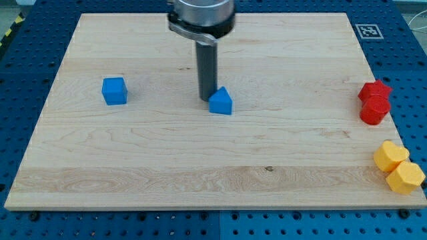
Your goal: Push the blue triangle below the red circle
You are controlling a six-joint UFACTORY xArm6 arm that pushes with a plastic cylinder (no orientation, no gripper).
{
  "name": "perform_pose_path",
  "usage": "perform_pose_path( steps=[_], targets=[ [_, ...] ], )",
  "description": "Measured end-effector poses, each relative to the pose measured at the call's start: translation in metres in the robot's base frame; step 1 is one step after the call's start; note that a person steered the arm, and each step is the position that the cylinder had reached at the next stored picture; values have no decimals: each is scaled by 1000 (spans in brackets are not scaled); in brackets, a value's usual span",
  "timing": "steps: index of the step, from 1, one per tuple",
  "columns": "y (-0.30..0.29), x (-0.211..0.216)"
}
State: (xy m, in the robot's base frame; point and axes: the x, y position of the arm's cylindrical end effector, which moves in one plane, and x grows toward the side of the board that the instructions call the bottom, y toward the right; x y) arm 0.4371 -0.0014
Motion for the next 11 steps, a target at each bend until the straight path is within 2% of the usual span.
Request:
perform_pose_path(
  steps=[1, 2, 4, 5, 7, 9, 11],
  targets=[
    [33, 8],
    [38, 17],
    [-15, 55],
    [-13, 64],
    [32, 50],
    [102, 5],
    [161, 2]
  ],
)
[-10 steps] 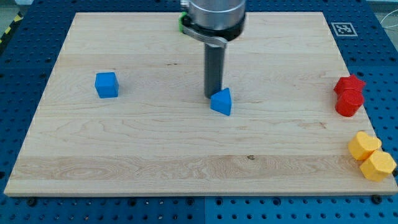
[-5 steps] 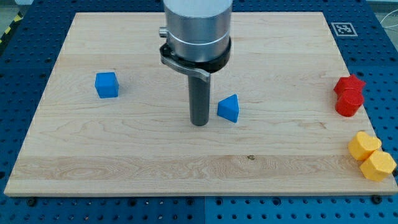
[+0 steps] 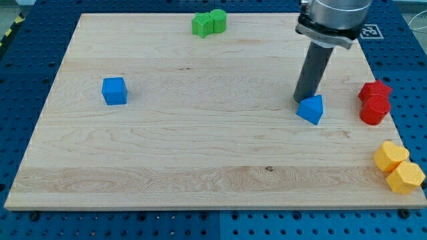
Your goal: Push the blue triangle below the red circle
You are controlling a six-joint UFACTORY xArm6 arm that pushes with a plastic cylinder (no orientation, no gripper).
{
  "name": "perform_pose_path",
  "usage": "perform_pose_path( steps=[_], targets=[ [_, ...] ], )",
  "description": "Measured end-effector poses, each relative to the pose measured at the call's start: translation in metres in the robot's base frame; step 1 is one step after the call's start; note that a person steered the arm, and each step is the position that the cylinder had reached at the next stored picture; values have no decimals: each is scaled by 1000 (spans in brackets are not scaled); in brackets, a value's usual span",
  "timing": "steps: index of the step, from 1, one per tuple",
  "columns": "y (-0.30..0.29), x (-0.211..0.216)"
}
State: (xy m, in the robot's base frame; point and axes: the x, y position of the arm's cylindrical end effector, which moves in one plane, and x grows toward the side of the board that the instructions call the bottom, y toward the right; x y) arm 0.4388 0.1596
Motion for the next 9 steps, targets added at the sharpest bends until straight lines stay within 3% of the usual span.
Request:
perform_pose_path(
  steps=[4, 9],
  targets=[
    [-49, 59],
    [-4, 51]
  ],
)
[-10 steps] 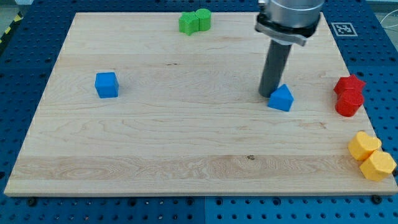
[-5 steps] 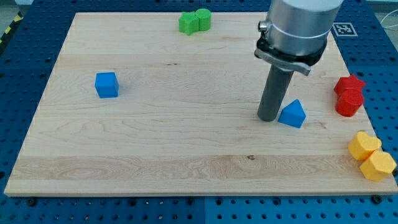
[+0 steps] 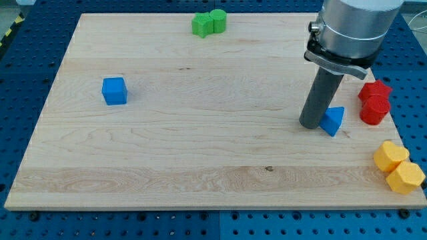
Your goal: Push the blue triangle below the red circle
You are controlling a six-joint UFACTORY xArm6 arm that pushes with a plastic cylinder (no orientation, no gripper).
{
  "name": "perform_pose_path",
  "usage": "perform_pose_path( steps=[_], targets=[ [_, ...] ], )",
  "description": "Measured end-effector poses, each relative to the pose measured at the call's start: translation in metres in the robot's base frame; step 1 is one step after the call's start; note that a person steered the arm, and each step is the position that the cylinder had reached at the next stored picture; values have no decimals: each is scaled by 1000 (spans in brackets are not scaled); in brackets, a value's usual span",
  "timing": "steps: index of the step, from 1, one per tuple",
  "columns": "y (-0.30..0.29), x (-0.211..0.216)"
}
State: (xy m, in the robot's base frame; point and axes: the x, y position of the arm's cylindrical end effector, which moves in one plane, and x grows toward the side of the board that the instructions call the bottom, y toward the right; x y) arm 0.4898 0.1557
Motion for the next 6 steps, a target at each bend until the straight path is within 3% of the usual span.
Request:
perform_pose_path(
  steps=[6],
  targets=[
    [69, -9]
  ],
)
